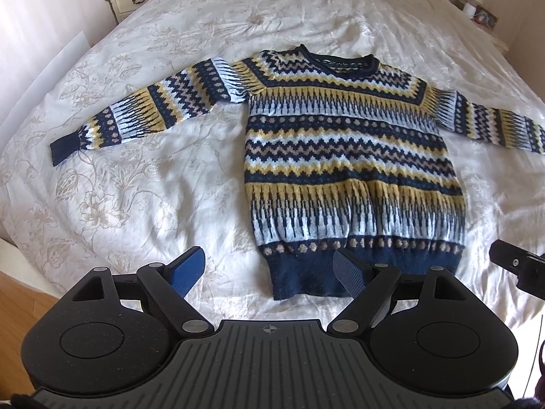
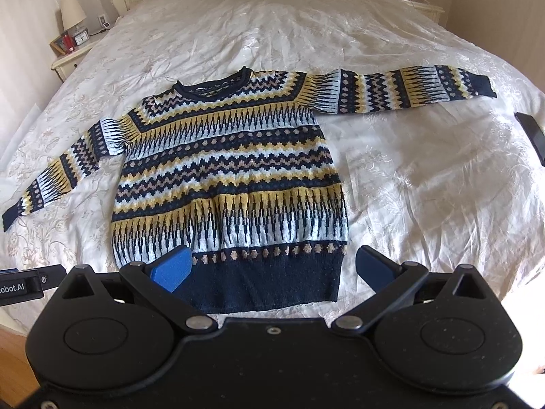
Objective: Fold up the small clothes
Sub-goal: 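Move the right gripper to the sleeve cuff and grasp the navy cuff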
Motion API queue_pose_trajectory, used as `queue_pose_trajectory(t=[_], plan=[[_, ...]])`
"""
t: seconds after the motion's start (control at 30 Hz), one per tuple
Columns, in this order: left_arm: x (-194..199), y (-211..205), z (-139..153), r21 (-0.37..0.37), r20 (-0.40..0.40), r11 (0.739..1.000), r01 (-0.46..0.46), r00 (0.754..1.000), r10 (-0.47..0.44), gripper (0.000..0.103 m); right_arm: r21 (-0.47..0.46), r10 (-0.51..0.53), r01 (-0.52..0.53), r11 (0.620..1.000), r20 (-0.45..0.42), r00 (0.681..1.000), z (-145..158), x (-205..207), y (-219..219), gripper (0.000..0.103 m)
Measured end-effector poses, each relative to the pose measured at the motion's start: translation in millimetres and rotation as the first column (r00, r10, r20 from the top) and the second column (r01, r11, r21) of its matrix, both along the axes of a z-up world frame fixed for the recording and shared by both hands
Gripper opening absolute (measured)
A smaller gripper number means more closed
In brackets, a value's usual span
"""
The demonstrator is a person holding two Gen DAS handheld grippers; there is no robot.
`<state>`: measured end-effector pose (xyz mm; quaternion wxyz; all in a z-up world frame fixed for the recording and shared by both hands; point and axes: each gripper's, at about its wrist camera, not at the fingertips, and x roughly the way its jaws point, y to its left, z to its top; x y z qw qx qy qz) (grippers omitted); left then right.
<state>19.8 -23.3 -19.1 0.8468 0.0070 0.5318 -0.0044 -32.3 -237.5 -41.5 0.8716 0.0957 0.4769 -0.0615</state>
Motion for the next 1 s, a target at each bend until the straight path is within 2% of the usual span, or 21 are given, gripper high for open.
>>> queue_pose_trajectory(t=[0.17,0.27,0.37,0.43,0.57,0.8,1.0], plan=[[24.8,-28.7,0.4,-0.011,0.040,1.000,-0.010,0.999,0.010,0.081,0.072,0.016,-0.015,0.997,-0.019,1.000,-17.7,21.7,-34.5,0.101],[42.4,-49.2,-1.2,-0.030,0.049,1.000,-0.009,0.999,0.011,0.080,0.121,0.027,-0.019,0.992,-0.062,0.998,-29.7,40.6,-65.3,0.093],[60.0,-71.9,-4.1,-0.027,0.048,1.000,0.007,0.999,-0.005,0.072,0.178,0.016,-0.001,0.984,-0.081,0.997,-42.1,62.7,-105.0,0.093],[70.1,-84.7,-5.5,-0.019,0.044,1.000,0.000,0.999,0.001,0.070,0.196,0.008,0.010,0.981,-0.093,0.996,-49.2,80.1,-133.1,0.093],[86.4,-104.3,-6.9,-0.021,0.040,0.999,-0.036,0.998,0.037,0.070,0.162,0.000,0.018,0.987,-0.113,0.994,-55.5,117.6,-188.2,0.092],[111.3,-132.6,-17.2,0.006,-0.002,0.995,-0.095,0.996,0.095,0.069,0.228,-0.068,0.085,0.970,-0.081,0.994,-55.2,184.2,-304.3,0.091],[125.1,-148.1,-23.2,0.021,-0.020,0.990,-0.141,0.990,0.142,0.069,0.119,-0.119,0.120,0.986,-0.015,0.993,-42.4,229.3,-383.7,0.088]])
